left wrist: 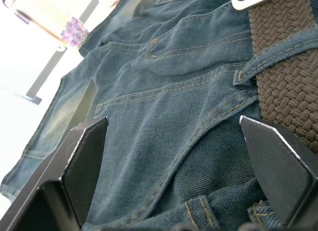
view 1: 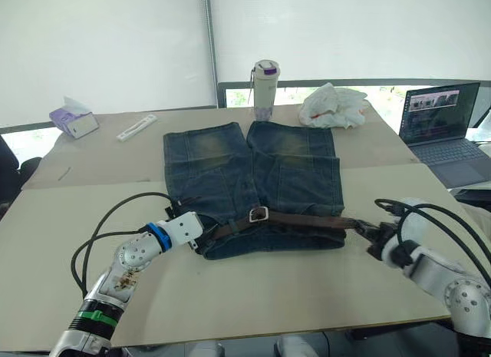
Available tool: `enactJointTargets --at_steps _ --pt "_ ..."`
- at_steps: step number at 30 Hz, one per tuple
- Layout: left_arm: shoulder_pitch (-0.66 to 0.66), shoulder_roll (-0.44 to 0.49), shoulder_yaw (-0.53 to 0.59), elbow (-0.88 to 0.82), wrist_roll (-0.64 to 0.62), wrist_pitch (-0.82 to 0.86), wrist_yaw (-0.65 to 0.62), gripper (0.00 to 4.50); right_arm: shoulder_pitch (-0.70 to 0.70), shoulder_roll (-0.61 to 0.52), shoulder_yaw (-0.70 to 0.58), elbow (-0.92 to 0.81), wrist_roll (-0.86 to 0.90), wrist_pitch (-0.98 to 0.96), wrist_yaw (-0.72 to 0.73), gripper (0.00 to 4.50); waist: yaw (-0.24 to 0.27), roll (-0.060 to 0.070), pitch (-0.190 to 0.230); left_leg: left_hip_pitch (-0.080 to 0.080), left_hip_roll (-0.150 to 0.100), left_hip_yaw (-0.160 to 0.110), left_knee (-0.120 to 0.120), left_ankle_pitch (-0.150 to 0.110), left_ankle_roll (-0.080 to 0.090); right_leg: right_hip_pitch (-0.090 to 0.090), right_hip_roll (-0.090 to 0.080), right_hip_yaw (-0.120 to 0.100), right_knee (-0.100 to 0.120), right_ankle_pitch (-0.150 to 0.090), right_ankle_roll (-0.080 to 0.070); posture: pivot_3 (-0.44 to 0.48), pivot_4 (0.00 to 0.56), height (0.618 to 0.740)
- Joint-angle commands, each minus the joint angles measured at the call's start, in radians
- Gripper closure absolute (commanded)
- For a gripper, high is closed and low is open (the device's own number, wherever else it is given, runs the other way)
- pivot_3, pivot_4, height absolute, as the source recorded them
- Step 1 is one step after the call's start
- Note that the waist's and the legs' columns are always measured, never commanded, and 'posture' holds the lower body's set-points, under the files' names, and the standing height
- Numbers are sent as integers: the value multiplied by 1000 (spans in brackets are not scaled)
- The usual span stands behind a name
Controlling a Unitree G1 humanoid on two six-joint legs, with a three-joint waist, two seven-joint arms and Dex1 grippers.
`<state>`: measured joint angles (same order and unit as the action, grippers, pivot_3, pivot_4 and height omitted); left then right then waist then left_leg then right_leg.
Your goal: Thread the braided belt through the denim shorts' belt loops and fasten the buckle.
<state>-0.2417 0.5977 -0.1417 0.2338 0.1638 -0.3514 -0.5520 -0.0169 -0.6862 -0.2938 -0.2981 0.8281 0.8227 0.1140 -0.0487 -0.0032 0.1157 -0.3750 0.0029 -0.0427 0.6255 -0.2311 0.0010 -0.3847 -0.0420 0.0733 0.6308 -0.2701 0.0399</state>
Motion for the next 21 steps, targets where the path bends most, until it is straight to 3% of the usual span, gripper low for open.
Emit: enactJointTargets --at_steps 1,5,7,11,13,18,21 --pt "20 57 9 130 20 -27 -27 37 4 -36 1 24 -138 -116 77 4500 2 0 0 0 0 0 0 0 0 0 0 0 0 0 1 0 150 740" --pt "13 73 9 190 9 -83 -26 37 10 -23 7 43 -205 -195 153 4500 9 2 -1 -1 -1 0 1 0 1 0 -2 0 0 0 -1 0 150 740" --pt "18 62 22 199 -28 -105 -36 0 25 -3 -13 34 -167 -208 225 3818 18 1 -1 -2 -2 0 1 0 1 0 -4 0 0 3 -5 0 150 740" --pt "70 0 111 89 -351 -16 -193 0 58 6 -62 6 -154 -262 338 2454 21 0 -1 -3 0 -1 1 -1 1 0 -4 0 0 3 -5 0 150 740" --pt "102 18 168 10 -486 87 -270 0 96 -15 -87 20 -175 -335 440 1814 20 -2 1 -3 1 -3 1 -1 1 -1 -4 0 0 3 -5 0 150 740" --pt "205 114 255 -156 -687 374 -408 0 199 -84 -108 144 -264 -526 697 41 21 -4 3 -4 2 -4 2 -1 1 -1 -2 -2 0 3 -5 0 150 740" --pt "273 182 295 -224 -775 559 -455 0 243 -131 -113 269 -324 -660 838 16 21 -4 4 -3 2 -1 2 -1 1 0 -3 -2 -1 3 -5 0 150 740"
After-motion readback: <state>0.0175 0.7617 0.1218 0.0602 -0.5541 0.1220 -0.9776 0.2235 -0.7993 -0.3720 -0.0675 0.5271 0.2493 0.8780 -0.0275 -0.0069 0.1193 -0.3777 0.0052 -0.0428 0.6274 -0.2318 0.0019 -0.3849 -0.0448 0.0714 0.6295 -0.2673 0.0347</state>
